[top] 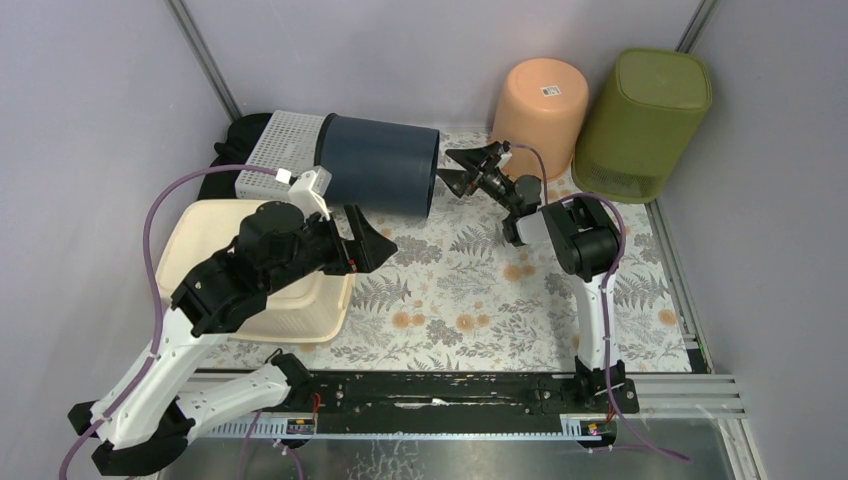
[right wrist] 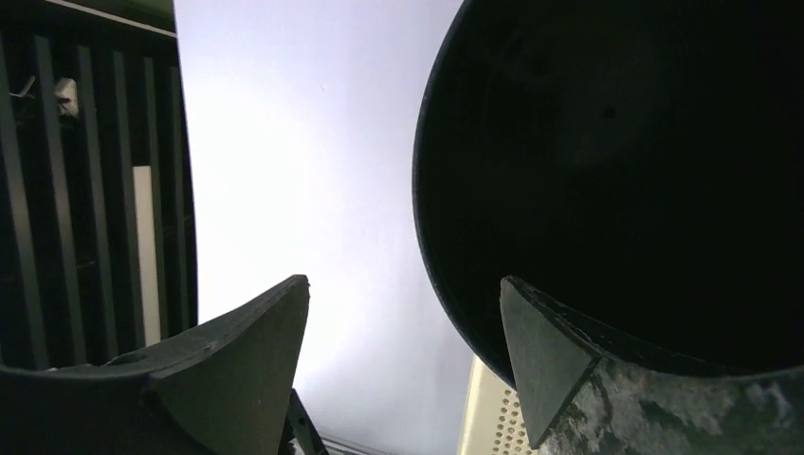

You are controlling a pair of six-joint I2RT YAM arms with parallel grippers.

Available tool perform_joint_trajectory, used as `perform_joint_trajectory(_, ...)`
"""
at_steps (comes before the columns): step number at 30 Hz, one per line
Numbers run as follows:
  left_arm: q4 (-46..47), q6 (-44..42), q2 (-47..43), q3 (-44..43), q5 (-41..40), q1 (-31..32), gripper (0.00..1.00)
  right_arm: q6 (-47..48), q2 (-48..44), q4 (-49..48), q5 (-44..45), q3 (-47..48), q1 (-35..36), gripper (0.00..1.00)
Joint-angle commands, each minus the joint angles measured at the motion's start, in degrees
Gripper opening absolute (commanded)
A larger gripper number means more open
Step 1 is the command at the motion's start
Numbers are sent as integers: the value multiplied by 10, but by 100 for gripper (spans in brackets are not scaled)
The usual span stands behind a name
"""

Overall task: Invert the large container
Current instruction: Turn the container upside down at the center of the board.

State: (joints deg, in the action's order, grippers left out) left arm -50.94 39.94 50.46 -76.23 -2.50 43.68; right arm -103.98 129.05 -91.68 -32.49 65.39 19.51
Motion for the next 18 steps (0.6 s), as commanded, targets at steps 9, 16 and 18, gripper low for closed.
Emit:
perform_joint_trajectory(9,10,-1,-13,3,-1,2,100,243,-91,396,-60,141,34,81)
perform_joint_trajectory(16,10,-3,-15,3,-2,2,100,320,-53,595,-104,284,42,69)
perform_joint_trajectory(18,9,-3,-16,1,-3,2,100,323,-40,629,-121,316,43,62)
